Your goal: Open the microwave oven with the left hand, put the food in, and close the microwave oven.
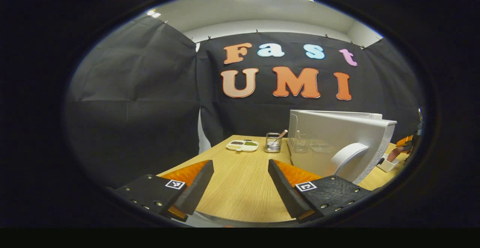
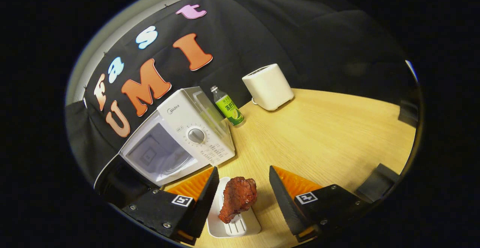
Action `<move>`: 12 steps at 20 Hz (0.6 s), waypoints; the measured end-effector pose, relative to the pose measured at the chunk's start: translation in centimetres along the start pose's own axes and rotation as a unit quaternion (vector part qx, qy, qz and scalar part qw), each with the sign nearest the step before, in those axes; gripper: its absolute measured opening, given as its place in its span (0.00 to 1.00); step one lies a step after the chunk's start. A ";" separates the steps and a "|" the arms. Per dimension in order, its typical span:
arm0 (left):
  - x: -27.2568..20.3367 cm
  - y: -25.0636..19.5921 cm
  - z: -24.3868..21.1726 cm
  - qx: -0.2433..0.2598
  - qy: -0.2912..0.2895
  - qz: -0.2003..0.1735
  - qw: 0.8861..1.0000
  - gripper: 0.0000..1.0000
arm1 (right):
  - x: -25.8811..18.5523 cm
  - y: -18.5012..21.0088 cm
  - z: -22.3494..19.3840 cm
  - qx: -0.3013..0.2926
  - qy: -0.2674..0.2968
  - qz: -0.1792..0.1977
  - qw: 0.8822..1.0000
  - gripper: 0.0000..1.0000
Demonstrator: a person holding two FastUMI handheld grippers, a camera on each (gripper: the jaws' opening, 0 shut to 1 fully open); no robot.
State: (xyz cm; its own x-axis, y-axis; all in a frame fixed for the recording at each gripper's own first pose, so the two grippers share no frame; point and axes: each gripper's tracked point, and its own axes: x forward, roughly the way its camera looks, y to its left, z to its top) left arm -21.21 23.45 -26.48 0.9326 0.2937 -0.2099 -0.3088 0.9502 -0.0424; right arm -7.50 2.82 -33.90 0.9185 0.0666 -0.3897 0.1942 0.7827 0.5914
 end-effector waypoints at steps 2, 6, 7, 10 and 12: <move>0.0 0.3 -0.2 0.001 0.001 0.005 1.000 0.90 | 0.2 0.5 -0.6 0.037 0.005 0.017 0.999 0.73; 0.1 0.8 -0.4 -0.004 0.006 0.016 1.000 0.90 | 0.0 1.7 -0.9 0.075 0.004 0.046 0.996 0.47; 0.1 0.8 -0.3 -0.005 0.004 0.016 1.000 0.90 | 0.3 1.3 -1.1 0.075 0.004 0.041 0.996 0.39; 0.1 0.9 -0.6 -0.007 0.005 0.017 1.000 0.90 | 0.0 1.6 -0.3 0.107 -0.002 0.049 0.993 0.18; 0.2 1.2 -0.6 -0.012 0.005 0.017 1.000 0.90 | 0.0 1.7 -0.7 0.100 -0.005 0.047 0.994 0.13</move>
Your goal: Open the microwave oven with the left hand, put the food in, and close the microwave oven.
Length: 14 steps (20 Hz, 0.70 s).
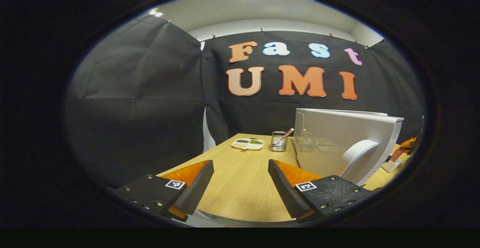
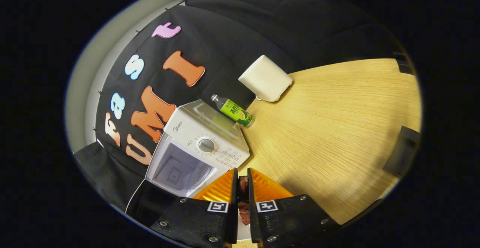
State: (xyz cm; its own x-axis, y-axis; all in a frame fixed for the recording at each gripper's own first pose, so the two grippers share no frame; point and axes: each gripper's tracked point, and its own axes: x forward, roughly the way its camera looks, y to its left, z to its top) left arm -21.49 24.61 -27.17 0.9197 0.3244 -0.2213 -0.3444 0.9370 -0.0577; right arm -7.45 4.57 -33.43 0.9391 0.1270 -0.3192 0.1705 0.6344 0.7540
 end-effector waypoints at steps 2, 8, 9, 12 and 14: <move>0.0 0.2 0.0 -0.004 -0.001 0.002 1.000 0.90 | 0.0 0.2 0.3 -0.004 -0.004 -0.004 1.000 0.10; 0.4 0.7 0.2 -0.009 -0.006 0.006 1.000 0.90 | -0.9 2.7 3.2 -0.017 -0.041 0.004 0.999 0.08; 0.5 0.7 0.2 -0.010 -0.006 0.007 1.000 0.90 | -0.9 3.5 3.5 -0.019 -0.045 0.009 0.999 0.08; 0.6 0.8 0.3 -0.012 -0.007 0.005 1.000 0.90 | -0.6 6.5 3.7 -0.025 -0.049 0.031 0.998 0.08; 0.7 0.9 0.2 -0.014 -0.007 0.006 1.000 0.90 | -0.1 8.9 3.2 -0.032 -0.044 0.048 0.997 0.08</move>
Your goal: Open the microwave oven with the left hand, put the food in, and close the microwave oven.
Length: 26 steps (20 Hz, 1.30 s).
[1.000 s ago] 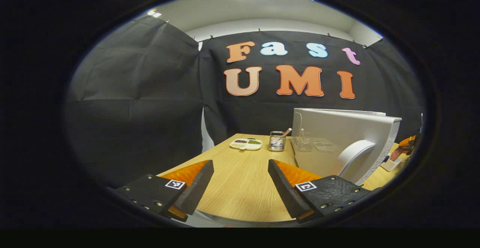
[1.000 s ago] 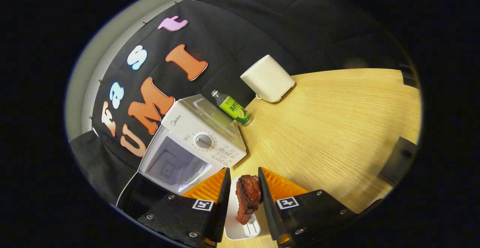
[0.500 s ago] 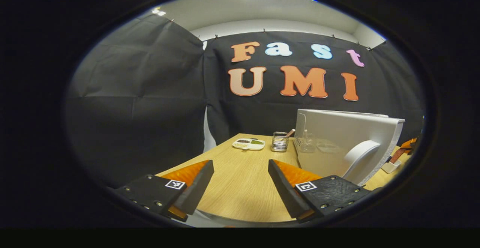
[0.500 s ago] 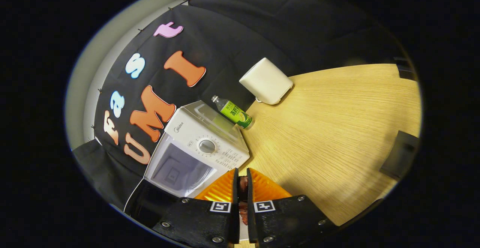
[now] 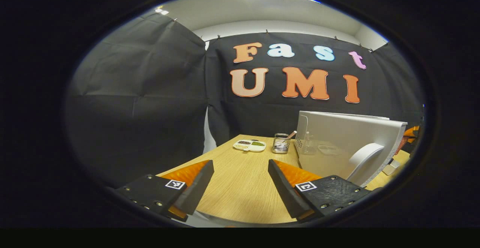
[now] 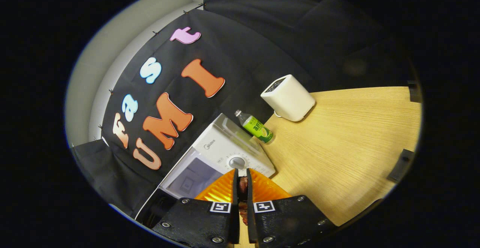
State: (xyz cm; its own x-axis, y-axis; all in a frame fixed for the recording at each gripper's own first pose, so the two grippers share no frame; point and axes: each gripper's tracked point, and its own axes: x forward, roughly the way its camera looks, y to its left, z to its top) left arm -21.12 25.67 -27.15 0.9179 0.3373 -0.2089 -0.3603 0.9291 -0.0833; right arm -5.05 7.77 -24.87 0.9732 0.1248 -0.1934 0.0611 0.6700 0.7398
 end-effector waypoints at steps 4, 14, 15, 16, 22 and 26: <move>0.2 -0.1 -0.3 -0.005 0.004 -0.004 1.000 0.90 | 1.6 4.4 -1.0 0.007 0.010 0.034 0.999 0.07; 1.4 1.5 -0.2 0.004 0.007 0.000 1.000 0.90 | 7.8 12.4 -5.0 0.034 0.007 0.062 0.997 0.08; 1.5 1.7 -0.2 0.005 0.007 0.003 1.000 0.90 | 8.4 12.9 -5.5 0.040 0.002 0.061 0.997 0.08; 1.7 1.9 -0.3 0.006 0.007 0.005 1.000 0.90 | 9.1 13.3 -6.0 0.044 -0.003 0.060 0.997 0.08; 3.2 2.8 -0.2 0.001 0.009 0.012 1.000 0.90 | 13.6 13.9 -10.2 0.095 -0.028 0.037 0.994 0.08; 4.3 3.8 0.1 -0.002 0.005 0.021 1.000 0.90 | 17.0 14.5 -12.3 0.109 -0.040 0.017 0.993 0.07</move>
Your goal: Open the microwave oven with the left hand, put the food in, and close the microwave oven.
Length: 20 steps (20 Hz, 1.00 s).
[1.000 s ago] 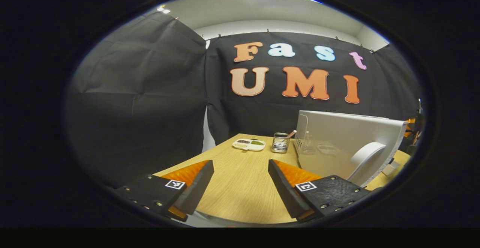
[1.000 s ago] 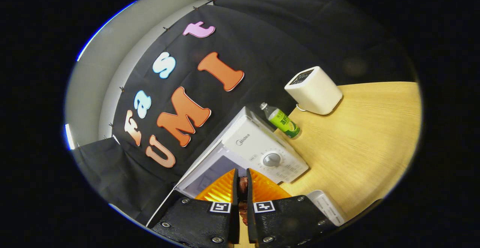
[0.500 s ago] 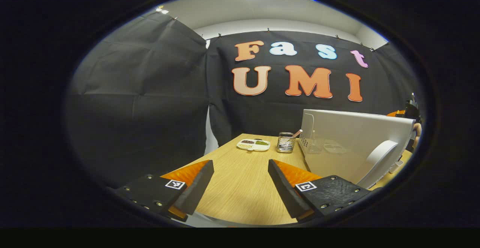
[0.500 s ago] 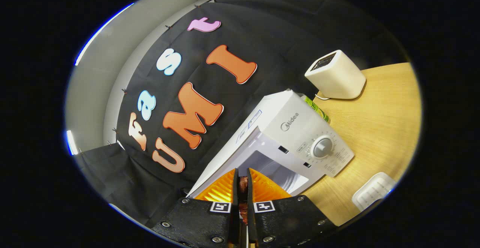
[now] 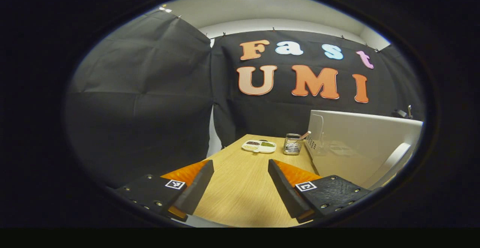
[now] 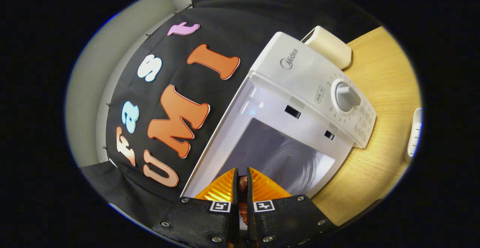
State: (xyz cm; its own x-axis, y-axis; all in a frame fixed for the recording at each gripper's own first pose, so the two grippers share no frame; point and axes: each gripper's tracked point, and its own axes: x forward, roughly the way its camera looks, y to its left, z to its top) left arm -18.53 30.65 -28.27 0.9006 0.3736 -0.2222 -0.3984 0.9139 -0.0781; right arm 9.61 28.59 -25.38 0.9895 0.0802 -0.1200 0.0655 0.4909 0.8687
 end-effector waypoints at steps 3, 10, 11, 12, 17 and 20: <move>0.5 0.8 -0.1 -0.005 0.002 0.009 1.000 0.90 | 2.6 -0.8 -1.4 -0.013 -0.007 -0.016 1.000 0.08; 1.4 0.7 -0.7 -0.006 0.011 0.012 1.000 0.90 | 6.1 -2.4 -3.0 -0.087 -0.004 -0.037 0.996 0.10; 1.6 0.6 -0.5 -0.006 0.012 0.010 1.000 0.90 | 6.3 -2.7 -2.7 -0.096 -0.002 -0.046 0.994 0.12; 1.6 0.5 -0.5 -0.008 0.012 0.009 1.000 0.90 | 6.3 -3.3 -2.4 -0.110 -0.004 -0.058 0.992 0.14; 1.2 0.1 -0.5 -0.003 0.014 0.005 1.000 0.90 | 5.6 -4.3 -1.2 -0.199 -0.007 -0.077 0.977 0.37; 0.8 -0.4 -0.2 -0.005 0.011 0.001 1.000 0.90 | 4.8 -4.0 -0.3 -0.244 -0.007 -0.074 0.967 0.69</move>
State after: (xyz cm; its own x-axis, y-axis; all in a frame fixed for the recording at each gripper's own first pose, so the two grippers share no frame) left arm -17.70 30.55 -28.56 0.8959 0.3709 -0.2444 -0.4011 0.9119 -0.0867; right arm 14.08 27.31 -29.54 0.9759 -0.0316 -0.2158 0.1405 0.8477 0.5115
